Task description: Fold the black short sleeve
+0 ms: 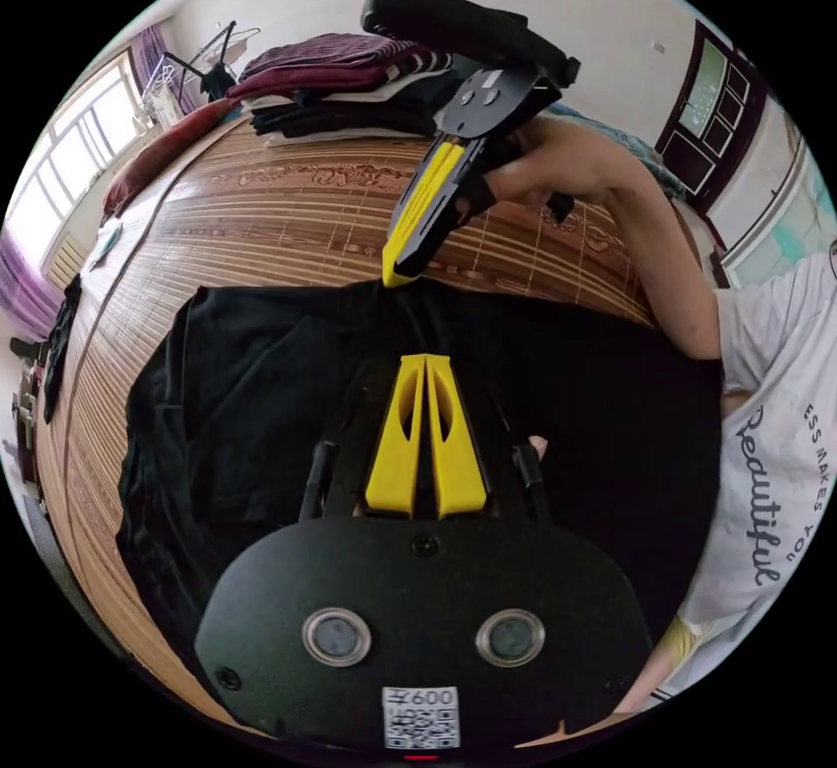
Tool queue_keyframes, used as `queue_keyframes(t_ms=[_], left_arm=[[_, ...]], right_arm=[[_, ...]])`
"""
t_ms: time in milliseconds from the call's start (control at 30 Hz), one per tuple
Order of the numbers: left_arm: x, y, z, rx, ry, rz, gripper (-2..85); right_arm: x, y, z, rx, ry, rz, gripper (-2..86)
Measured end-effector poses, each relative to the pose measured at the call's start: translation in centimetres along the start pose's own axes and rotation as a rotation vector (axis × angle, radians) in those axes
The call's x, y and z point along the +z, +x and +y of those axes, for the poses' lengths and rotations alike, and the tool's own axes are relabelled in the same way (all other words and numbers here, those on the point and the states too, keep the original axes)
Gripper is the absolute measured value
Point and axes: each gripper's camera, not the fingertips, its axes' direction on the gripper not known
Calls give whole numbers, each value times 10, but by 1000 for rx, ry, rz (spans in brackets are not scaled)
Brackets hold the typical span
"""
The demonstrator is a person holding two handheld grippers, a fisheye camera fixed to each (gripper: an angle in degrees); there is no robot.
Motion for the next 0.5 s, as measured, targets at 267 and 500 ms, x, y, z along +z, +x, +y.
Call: queue_keyframes(t_ms=[267, 500], left_arm=[[15, -50, 123, -17, -72, 54, 0], [50, -7, 198, -8, 60, 253, 1]], right_arm=[[-5, -8, 61, 3, 12, -34, -9], [-4, -23, 116, -4, 17, -31, -9]])
